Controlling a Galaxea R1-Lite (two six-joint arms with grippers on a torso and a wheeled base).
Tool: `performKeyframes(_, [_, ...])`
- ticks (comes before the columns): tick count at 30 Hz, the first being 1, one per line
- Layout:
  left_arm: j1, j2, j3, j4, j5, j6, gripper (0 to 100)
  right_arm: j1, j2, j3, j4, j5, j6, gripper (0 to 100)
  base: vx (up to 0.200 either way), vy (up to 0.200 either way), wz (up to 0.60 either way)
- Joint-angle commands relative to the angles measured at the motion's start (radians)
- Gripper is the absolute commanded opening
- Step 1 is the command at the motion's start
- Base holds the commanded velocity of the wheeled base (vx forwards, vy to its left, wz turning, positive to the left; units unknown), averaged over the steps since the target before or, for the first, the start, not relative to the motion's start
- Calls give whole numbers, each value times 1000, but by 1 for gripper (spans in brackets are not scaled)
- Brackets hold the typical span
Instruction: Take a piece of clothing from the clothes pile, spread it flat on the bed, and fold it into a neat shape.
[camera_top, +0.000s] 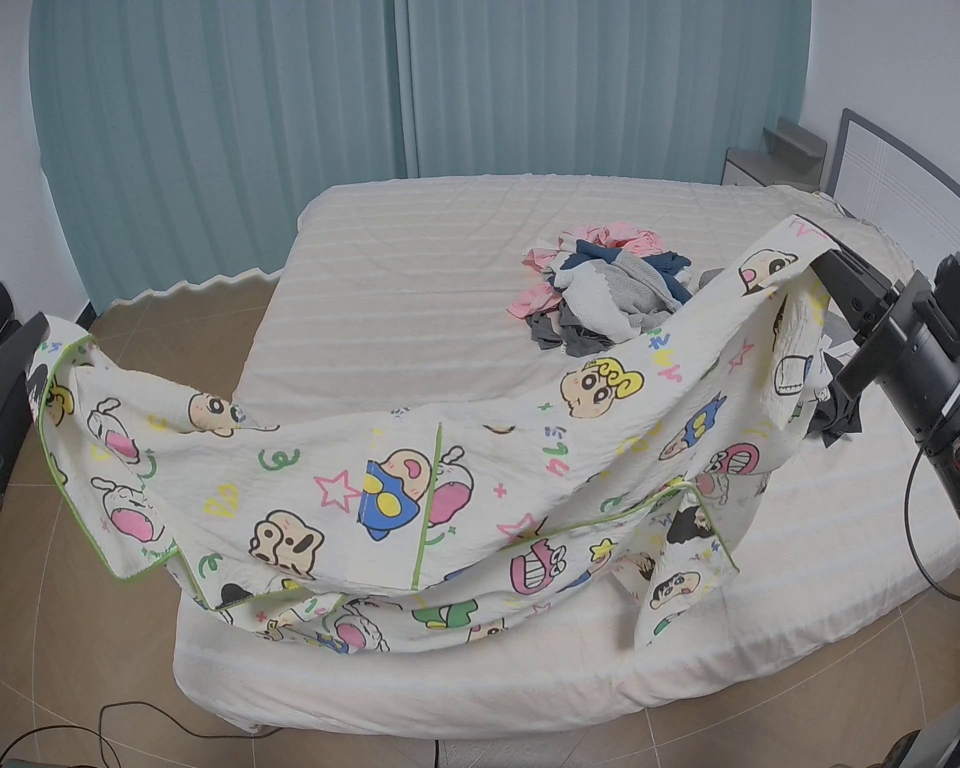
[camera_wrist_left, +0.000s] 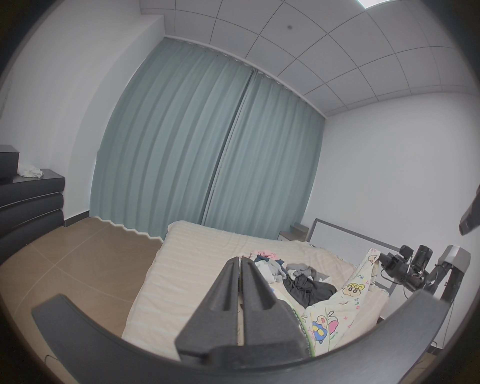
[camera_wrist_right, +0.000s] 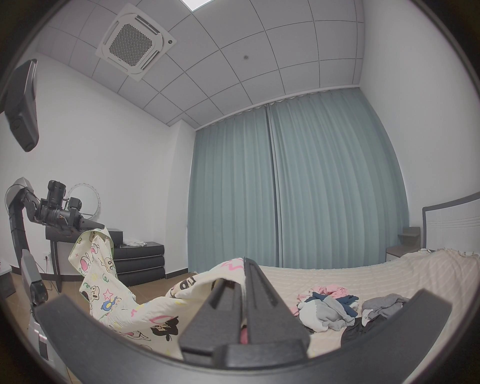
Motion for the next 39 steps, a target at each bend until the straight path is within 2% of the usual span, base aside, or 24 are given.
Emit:
performKeyframes(1, [-1,-64,23,48,-2,-1,0,2,-27,42,1,2,0,0,0,0,0])
performKeyframes(4, [-3,-112,41,151,-8,-2,0,2,-24,90,-1,6,1,0,0,0,0])
performKeyframes(7, [-6,-133,76,197,-9,-4,0,2,-19,131,1,14,9,0,0,0,0])
performKeyframes(13, [-6,-140,132,200,-8,-5,0,8,-12,234,1,16,32,0,0,0,0])
performKeyframes(21, [-6,-95,179,189,-8,-11,0,-6,48,255,-1,14,52,0,0,0,0])
performKeyframes(31, [-1,18,149,143,-11,-37,0,-20,151,222,-3,5,52,0,0,0,0])
performKeyframes(39, [12,187,33,117,-11,-37,0,-78,260,136,-4,6,46,0,0,0,0])
